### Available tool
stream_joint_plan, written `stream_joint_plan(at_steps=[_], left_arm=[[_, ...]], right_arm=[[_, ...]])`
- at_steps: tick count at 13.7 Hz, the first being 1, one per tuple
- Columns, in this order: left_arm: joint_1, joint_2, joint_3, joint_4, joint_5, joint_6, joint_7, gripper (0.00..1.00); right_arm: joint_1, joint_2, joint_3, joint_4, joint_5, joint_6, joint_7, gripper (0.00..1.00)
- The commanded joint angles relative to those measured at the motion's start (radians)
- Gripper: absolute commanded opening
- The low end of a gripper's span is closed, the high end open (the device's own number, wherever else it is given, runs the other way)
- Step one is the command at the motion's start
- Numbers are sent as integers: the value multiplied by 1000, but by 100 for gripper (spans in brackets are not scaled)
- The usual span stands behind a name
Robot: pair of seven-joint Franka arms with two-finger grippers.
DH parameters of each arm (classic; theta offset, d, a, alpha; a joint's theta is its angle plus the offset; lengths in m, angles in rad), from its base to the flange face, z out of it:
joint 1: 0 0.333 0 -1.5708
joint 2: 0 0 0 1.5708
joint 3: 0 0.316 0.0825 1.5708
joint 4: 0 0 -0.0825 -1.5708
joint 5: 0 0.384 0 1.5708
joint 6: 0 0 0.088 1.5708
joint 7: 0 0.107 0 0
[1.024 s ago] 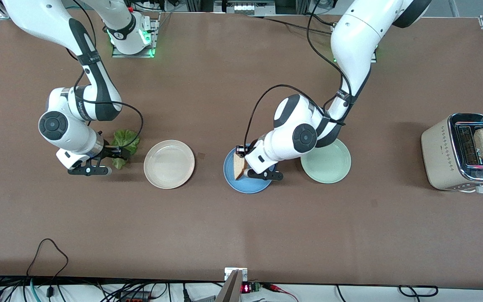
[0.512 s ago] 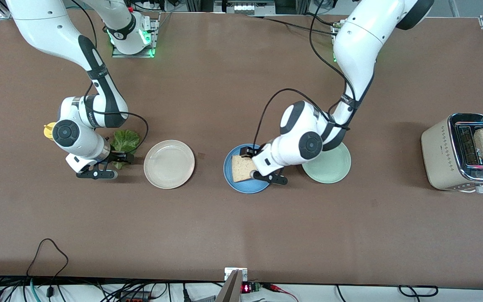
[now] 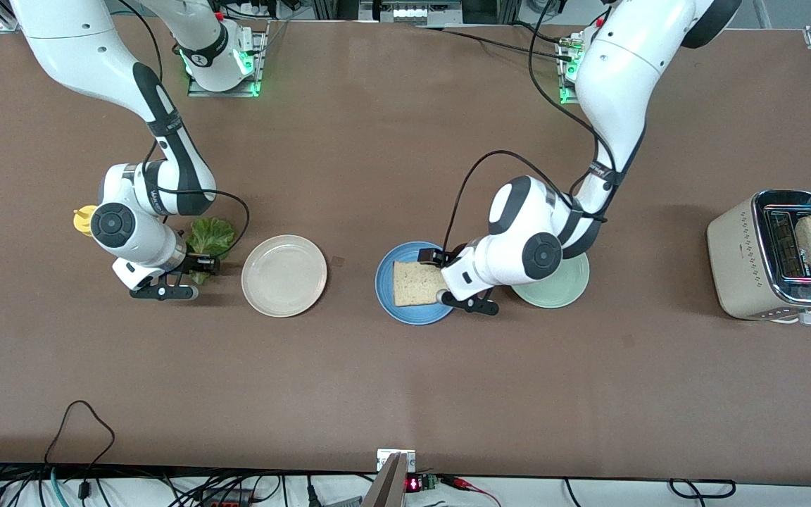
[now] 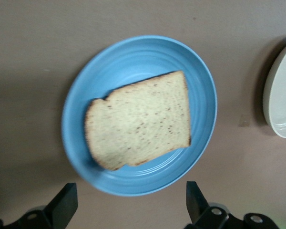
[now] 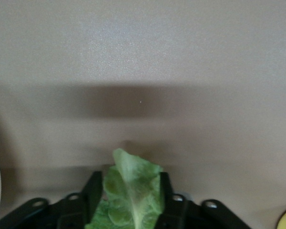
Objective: Make sandwich in blue plate with both arms
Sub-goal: 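Lift the lettuce with the right gripper while the left gripper withdraws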
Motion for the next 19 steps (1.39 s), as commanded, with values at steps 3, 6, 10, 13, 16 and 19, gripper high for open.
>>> stream_joint_plan(at_steps=[3,6,10,13,16,19], left_arm=[[125,-157,17,-12,153,-184,34,100],[231,-217,20,-12,158,-247,23,100],[267,-298,18,-12,333,-316,17,100],[267,-354,11,-10,411,-358,-32,100],[267,-400,9,13,413,-365,-107,100],[265,-457,6,30,413,-445,-113,100]], right_arm=[[-7,-9,5,-19,3,16,-9,14],[-7,-9,5,-17,3,15,-9,0],[-7,-15,3,-5,3,4,-12,0],[-5,-93,3,24,3,-112,-10,0],[4,-163,3,151,89,-377,20,0],[62,-165,5,259,207,-505,191,0]])
